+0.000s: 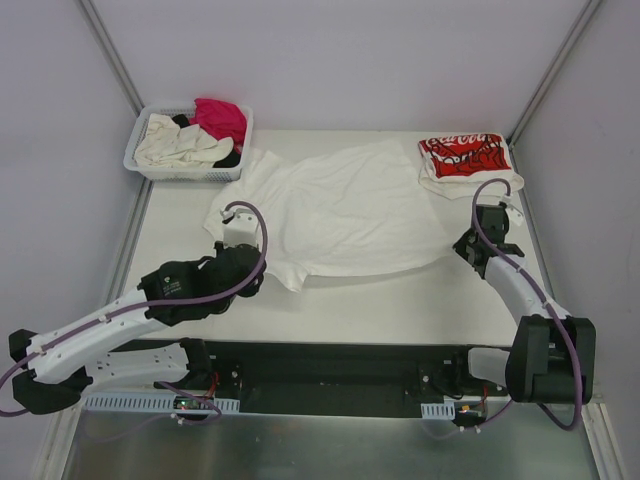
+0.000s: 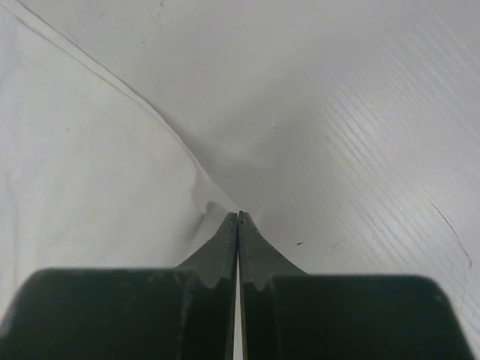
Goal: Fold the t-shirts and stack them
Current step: Grap the side of the flattened tshirt closest away from the robot with both arms
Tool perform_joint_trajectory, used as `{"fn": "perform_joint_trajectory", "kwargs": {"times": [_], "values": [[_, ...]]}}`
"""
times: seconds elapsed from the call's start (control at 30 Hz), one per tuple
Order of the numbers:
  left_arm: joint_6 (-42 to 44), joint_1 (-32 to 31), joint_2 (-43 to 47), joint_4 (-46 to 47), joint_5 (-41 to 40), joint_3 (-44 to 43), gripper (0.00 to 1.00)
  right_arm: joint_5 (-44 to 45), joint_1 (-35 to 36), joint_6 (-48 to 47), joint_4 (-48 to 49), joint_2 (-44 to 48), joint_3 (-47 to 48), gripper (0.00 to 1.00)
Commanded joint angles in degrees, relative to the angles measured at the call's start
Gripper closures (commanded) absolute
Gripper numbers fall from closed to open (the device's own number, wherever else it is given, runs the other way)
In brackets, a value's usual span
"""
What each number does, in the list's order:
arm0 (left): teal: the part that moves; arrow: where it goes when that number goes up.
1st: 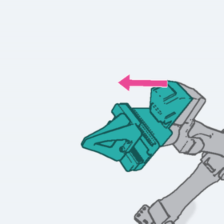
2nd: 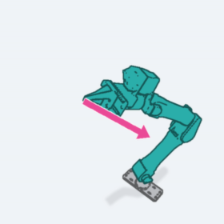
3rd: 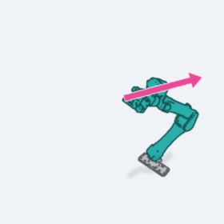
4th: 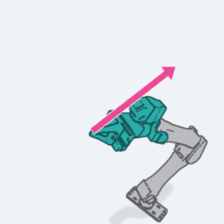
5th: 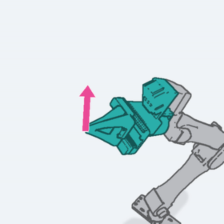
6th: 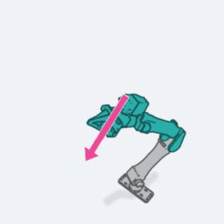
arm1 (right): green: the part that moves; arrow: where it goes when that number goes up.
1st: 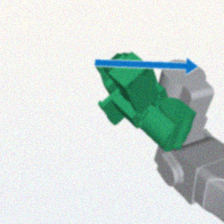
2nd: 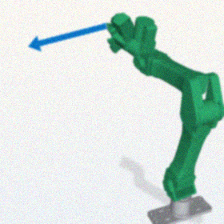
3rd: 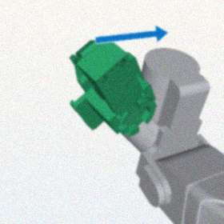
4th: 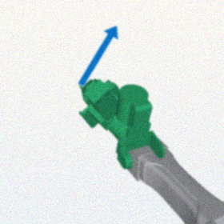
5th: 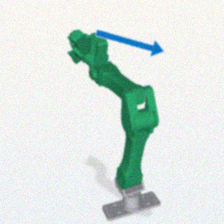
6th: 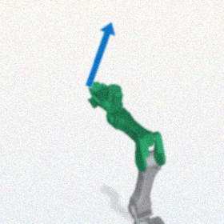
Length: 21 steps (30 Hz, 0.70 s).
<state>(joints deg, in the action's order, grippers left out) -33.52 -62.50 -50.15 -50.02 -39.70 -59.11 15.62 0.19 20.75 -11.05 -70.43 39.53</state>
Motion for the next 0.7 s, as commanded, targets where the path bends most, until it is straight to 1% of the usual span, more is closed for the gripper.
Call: {"fn": "perform_joint_trajectory", "kwargs": {"times": [0.0,0.3,0.67], "values": [[-0.7,0.6,1.7,-1.8,-1.7,-0.9,1.0,1.6,-1.9,-0.7,-1.3,2.0,2.0,0.99],[-2.3,0.5,3.0,-5.8,-3.5,-3.4,1.0,0.9,-4.4,-1.3,-1.7,3.6,3.6,0.99],[-3.0,0.5,3.9,-9.6,-6.4,-5.8,1.0,-1.2,-5.3,-1.2,-2.0,5.3,3.8,0.99]]}}
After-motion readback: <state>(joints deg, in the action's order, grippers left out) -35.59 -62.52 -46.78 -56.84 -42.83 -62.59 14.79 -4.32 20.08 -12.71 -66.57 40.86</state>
